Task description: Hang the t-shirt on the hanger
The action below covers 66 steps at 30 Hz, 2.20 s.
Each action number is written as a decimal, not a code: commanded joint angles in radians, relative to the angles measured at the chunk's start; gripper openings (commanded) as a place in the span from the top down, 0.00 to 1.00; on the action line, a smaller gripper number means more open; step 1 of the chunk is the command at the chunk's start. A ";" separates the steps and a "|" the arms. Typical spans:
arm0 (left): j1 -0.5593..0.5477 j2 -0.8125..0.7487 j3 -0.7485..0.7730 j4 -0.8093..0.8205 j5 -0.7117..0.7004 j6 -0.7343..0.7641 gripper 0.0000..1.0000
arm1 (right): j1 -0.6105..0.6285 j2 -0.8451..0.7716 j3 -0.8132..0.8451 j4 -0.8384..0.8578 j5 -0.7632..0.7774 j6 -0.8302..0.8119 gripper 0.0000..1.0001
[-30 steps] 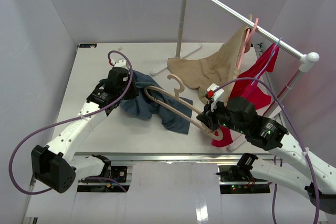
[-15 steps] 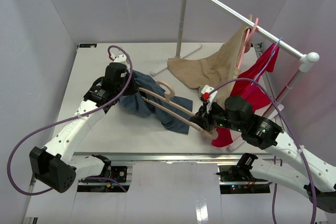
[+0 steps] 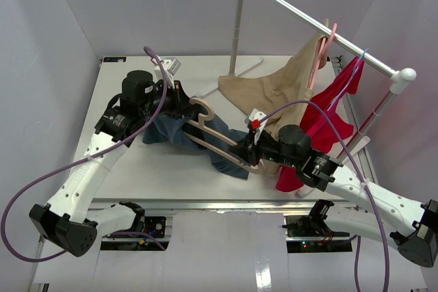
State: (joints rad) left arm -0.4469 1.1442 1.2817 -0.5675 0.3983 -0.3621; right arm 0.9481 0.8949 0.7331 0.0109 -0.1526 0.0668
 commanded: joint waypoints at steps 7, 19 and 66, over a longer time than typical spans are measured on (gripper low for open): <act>0.001 -0.077 0.100 -0.017 -0.001 -0.097 1.00 | 0.012 0.033 -0.071 0.469 0.133 0.049 0.92; 0.001 -0.138 0.115 0.008 0.069 -0.060 0.41 | 0.012 0.059 -0.175 0.797 0.148 0.033 0.92; -0.196 -0.063 0.145 -0.575 0.062 0.980 0.33 | -0.028 -0.218 -0.408 0.697 -0.250 -0.110 0.92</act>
State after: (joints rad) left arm -0.6278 1.0806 1.4414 -1.1522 0.5706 0.6154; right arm 0.9240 0.7014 0.2449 0.6602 -0.3622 -0.0200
